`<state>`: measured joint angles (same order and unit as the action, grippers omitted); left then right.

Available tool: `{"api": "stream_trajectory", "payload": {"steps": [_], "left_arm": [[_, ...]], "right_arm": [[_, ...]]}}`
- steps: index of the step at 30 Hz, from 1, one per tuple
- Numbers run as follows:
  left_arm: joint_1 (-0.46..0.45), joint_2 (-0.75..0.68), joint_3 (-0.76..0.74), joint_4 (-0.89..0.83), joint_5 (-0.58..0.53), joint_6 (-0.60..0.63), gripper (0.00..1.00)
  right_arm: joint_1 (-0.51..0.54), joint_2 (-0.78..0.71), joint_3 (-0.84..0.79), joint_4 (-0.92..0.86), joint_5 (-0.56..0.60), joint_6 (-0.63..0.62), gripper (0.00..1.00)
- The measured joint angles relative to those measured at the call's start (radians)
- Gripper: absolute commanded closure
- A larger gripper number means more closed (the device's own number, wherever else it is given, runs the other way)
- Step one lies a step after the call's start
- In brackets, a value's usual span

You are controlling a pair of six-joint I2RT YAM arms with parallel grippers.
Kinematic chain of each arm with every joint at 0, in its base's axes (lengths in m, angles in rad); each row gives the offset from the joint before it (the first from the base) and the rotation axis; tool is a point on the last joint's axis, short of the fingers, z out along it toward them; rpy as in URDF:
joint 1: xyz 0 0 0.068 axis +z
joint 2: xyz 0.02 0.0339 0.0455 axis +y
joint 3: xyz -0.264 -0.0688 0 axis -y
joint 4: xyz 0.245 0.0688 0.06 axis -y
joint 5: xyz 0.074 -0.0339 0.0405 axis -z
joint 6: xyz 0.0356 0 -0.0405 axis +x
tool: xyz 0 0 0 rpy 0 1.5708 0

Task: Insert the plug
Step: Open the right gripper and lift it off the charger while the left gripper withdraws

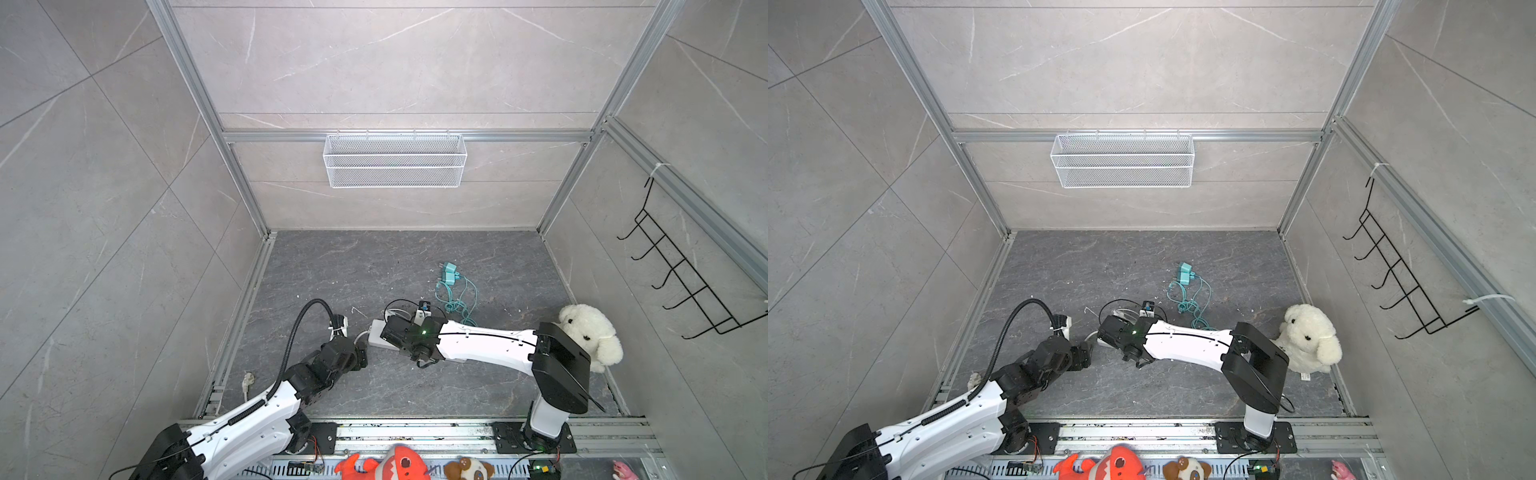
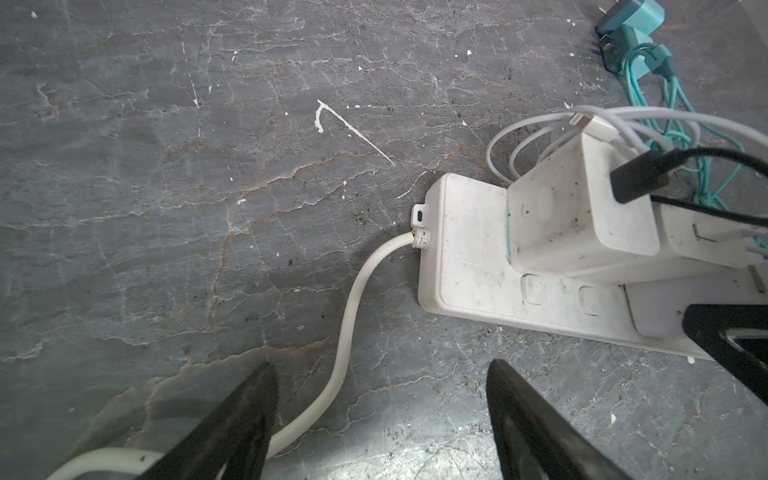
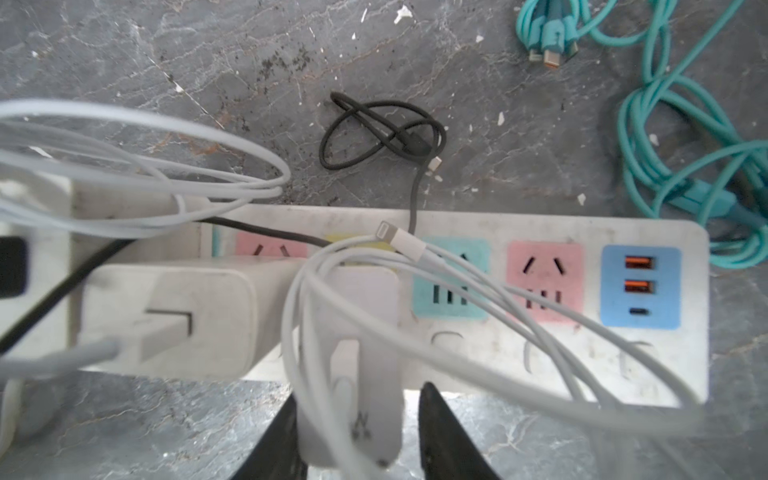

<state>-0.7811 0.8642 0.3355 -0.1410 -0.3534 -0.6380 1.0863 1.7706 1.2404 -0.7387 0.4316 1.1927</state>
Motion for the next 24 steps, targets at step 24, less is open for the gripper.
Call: {"api": "stream_trajectory", "payload": {"steps": [24], "left_arm": [[0.104,0.205,0.331,-0.2,-0.173,0.024,0.05]], "right_arm": [[0.095,-0.377,-0.242,-0.119,-0.136,-0.01,0.5]]}}
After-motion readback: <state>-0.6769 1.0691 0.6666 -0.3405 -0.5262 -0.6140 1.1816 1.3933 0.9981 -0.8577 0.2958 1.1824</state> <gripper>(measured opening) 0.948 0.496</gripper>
